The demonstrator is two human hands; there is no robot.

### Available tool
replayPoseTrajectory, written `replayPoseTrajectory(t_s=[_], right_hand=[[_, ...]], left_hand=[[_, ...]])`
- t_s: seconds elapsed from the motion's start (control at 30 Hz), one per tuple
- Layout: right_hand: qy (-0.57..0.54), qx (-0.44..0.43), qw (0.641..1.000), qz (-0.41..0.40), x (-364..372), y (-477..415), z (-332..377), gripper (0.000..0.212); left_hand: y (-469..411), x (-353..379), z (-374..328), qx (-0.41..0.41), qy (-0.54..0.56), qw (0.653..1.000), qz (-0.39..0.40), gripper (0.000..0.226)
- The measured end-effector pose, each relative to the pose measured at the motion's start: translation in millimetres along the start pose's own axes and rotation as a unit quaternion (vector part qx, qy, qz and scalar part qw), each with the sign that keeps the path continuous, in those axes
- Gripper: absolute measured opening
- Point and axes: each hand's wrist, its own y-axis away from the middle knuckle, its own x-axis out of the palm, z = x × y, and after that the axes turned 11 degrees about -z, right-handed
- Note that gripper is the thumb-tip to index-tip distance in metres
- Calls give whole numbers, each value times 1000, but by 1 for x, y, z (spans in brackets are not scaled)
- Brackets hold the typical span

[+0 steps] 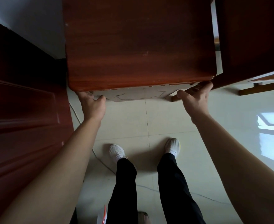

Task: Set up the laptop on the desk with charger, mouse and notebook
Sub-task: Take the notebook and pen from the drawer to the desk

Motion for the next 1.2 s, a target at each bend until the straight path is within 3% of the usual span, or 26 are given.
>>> replayPoseTrajectory(t_s=[0.33,0.5,0.57,0.63,0.67,0.7,0.77,0.83,0.9,1.0,1.1,1.2], right_hand=[[-3,29,999,-35,-18,56,-41,71],[-46,65,997,-1,-11,60,-50,88],[-54,84,995,-7,-11,61,-52,84],[-60,97,993,-9,-13,62,-53,77],[-61,105,993,-13,-13,61,-52,73],[-57,112,992,-21,-14,58,-51,69],[-21,118,992,-32,-14,53,-48,62],[26,124,991,-35,-16,51,-44,57],[117,78,989,-49,-20,55,-37,56],[325,-157,930,-71,-21,62,-22,48],[324,-291,898,56,-2,53,-1,26],[348,-286,866,217,28,36,11,22]], left_hand=[[58,-19,38,-75,-85,993,-13,75],[72,-15,31,-151,25,988,26,58],[77,-14,28,-230,113,964,72,45],[80,-14,20,-314,254,908,114,17],[79,-13,15,-346,319,874,125,16],[78,-11,10,-369,353,850,129,31],[78,-4,-4,-396,324,851,121,58],[81,7,-11,-416,260,865,103,52],[85,13,-12,-427,240,868,79,40],[88,13,-7,-427,241,869,62,40],[90,11,-5,-425,252,867,58,40],[88,5,-3,-441,254,858,73,44]])
